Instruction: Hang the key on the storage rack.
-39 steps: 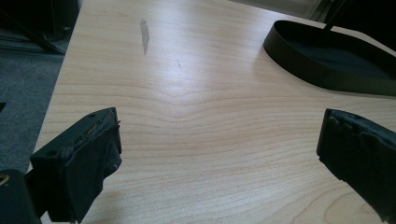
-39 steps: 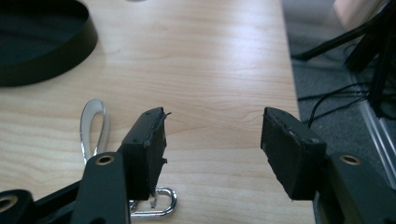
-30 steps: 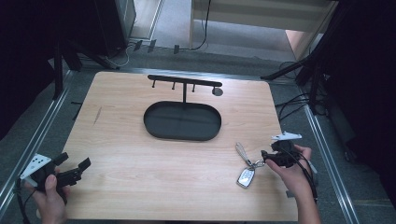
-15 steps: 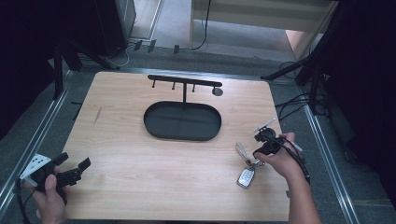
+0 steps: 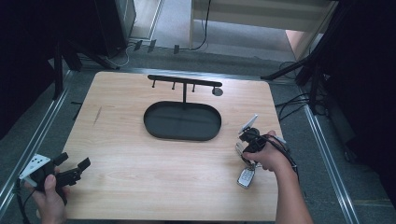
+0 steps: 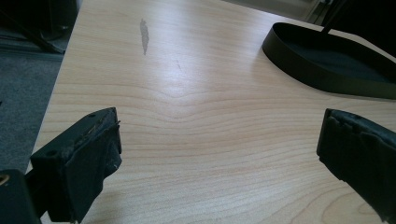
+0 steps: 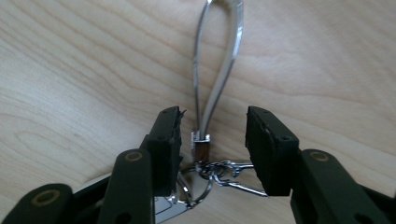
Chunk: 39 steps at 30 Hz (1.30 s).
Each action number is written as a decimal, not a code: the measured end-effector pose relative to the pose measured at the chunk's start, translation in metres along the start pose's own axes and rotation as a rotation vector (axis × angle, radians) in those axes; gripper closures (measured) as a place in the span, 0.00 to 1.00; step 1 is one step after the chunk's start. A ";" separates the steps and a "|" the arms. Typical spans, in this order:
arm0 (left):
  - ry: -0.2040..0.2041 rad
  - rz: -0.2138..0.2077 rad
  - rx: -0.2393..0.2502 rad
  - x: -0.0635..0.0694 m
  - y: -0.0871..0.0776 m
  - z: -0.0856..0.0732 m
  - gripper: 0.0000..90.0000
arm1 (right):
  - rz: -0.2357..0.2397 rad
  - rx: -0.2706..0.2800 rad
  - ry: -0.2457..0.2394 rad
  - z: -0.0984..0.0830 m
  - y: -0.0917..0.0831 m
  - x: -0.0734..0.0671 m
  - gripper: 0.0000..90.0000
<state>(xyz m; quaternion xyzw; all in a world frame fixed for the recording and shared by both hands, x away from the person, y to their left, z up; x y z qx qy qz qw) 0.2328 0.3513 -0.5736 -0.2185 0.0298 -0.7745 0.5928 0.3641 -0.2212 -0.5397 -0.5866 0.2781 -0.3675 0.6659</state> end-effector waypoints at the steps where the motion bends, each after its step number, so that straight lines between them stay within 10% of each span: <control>1: 0.001 0.000 -0.001 0.000 0.000 0.000 0.00 | 0.001 -0.021 -0.008 0.000 0.002 -0.001 0.64; 13: 0.000 0.000 -0.002 0.000 0.000 0.000 0.00 | 0.014 -0.024 0.085 -0.004 0.013 0.001 0.92; 39: 0.003 0.001 -0.005 0.000 0.000 0.000 0.00 | -0.177 0.741 0.325 0.025 -0.046 0.024 0.93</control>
Point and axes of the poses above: each handheld gripper's, and its own axes: y roughly forward along the jaws, z roughly out of its top, x roughly to its right, the point moved 5 cm from there along y, roughly forward along the jaws, and after that the axes turned 5 degrees about x, right-handed, at the moved point
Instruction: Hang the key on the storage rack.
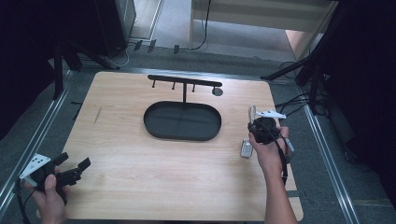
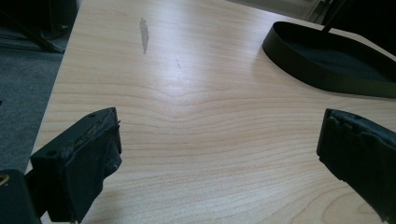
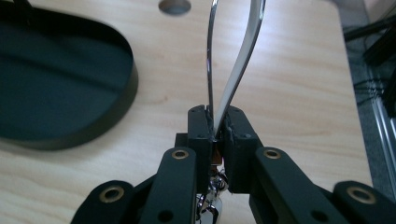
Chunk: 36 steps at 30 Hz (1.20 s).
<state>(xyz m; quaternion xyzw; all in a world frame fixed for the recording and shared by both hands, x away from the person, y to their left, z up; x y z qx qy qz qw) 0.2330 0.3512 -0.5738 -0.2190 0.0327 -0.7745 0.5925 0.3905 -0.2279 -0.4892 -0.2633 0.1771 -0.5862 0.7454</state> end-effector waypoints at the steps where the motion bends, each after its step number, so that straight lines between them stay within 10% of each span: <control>1: 0.000 0.000 0.000 0.000 0.000 0.000 0.00 | -0.002 0.015 0.001 0.002 -0.001 -0.001 0.93; 12: 0.000 -0.001 -0.002 0.000 0.000 0.000 0.00 | -0.006 0.247 0.001 0.027 -0.014 -0.020 0.93; 36: -0.003 -0.002 -0.002 -0.001 0.000 0.000 0.00 | 0.023 0.429 -0.023 0.064 -0.022 -0.077 0.93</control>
Point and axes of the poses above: each handheld gripper's, and its own axes: y roughly forward along the jaws, z roughly out of its top, x roughly to its right, the point moved 5 cm from there along y, roughly forward along the jaws, and after that the axes turned 5 degrees about x, right-handed, at the moved point
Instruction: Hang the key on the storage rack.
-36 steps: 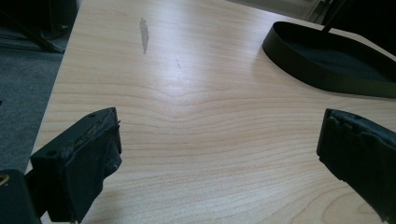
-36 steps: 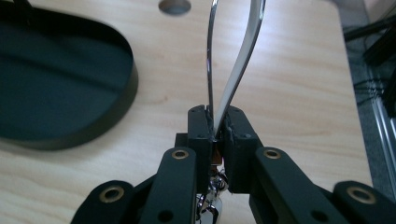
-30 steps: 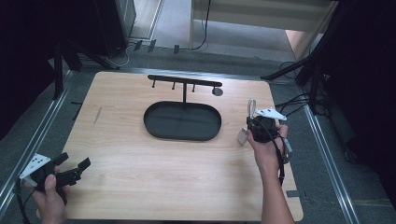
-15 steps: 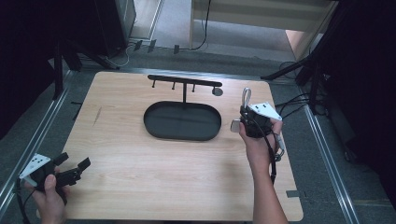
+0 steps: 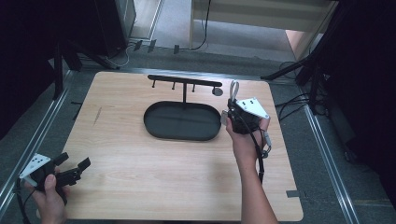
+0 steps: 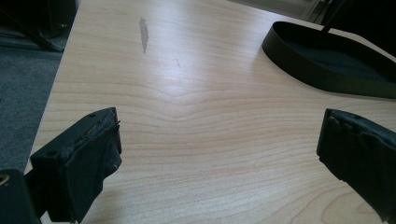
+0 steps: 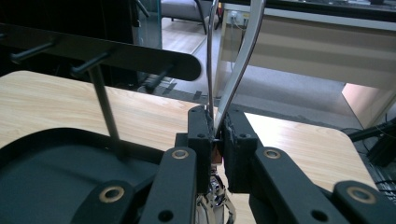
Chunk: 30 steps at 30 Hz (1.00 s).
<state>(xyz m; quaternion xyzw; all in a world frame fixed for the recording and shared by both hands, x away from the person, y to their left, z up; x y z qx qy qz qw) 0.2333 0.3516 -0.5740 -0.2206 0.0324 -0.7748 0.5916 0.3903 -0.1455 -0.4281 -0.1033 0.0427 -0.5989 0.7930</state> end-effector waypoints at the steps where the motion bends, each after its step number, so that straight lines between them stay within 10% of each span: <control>1: 0.000 0.000 0.000 0.000 0.000 0.000 0.00 | 0.004 0.003 -0.001 0.000 0.001 -0.003 0.93; 30: -0.008 -0.008 -0.001 -0.001 0.000 0.000 0.00 | 0.027 -0.080 -0.016 -0.023 0.040 -0.043 0.93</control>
Point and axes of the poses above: each handheld gripper's, and its own axes: y roughly forward along the jaws, z roughly out of its top, x roughly to its right, the point moved 5 cm from there along y, roughly forward along the jaws, and after that the axes turned 5 degrees about x, right-handed, at the moved point
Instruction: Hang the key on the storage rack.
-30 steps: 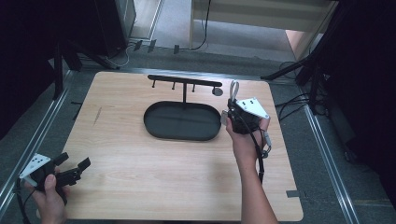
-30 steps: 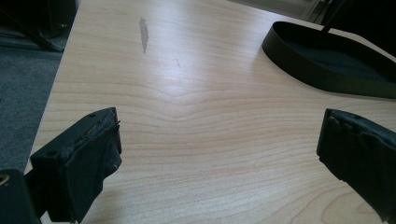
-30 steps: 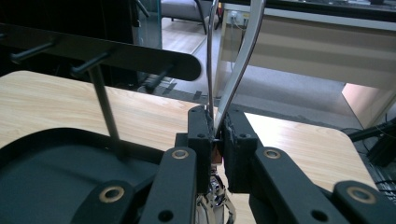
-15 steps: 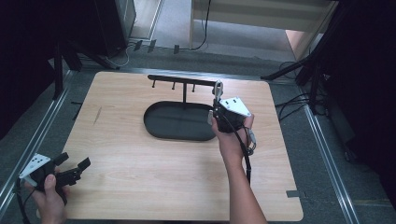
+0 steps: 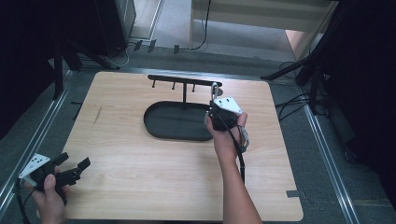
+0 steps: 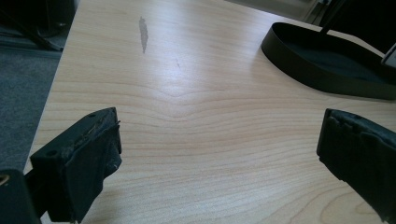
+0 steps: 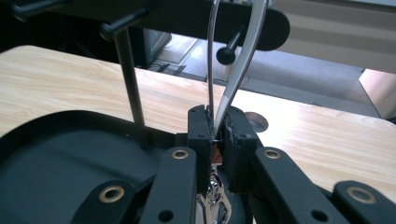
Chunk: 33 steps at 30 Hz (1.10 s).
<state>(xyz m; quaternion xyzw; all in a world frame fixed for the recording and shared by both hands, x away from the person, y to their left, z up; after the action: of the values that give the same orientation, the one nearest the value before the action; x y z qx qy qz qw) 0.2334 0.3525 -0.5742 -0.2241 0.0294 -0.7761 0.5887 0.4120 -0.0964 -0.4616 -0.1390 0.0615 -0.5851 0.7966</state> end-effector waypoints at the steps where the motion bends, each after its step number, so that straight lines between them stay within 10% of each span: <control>1: -0.001 -0.001 -0.001 0.000 0.000 0.000 0.00 | -0.008 -0.009 -0.003 -0.002 0.003 0.001 0.93; 21: -0.004 -0.002 0.004 -0.001 0.000 0.000 0.00 | -0.037 -0.070 0.001 -0.017 0.029 0.001 0.92; 33: -0.005 -0.001 0.008 -0.001 0.000 0.000 0.00 | 0.045 0.010 0.023 -0.016 0.022 0.011 0.48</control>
<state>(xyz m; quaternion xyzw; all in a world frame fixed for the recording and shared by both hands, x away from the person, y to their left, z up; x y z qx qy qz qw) 0.2338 0.3534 -0.5740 -0.2236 0.0248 -0.7759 0.5894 0.4317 -0.1034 -0.4824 -0.1270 0.0708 -0.5688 0.8095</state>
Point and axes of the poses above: each handheld gripper's, and its own axes: y roughly forward along the jaws, z roughly out of its top, x roughly to its right, the point moved 5 cm from there along y, roughly forward along the jaws, and after that the axes turned 5 degrees about x, right-handed, at the moved point
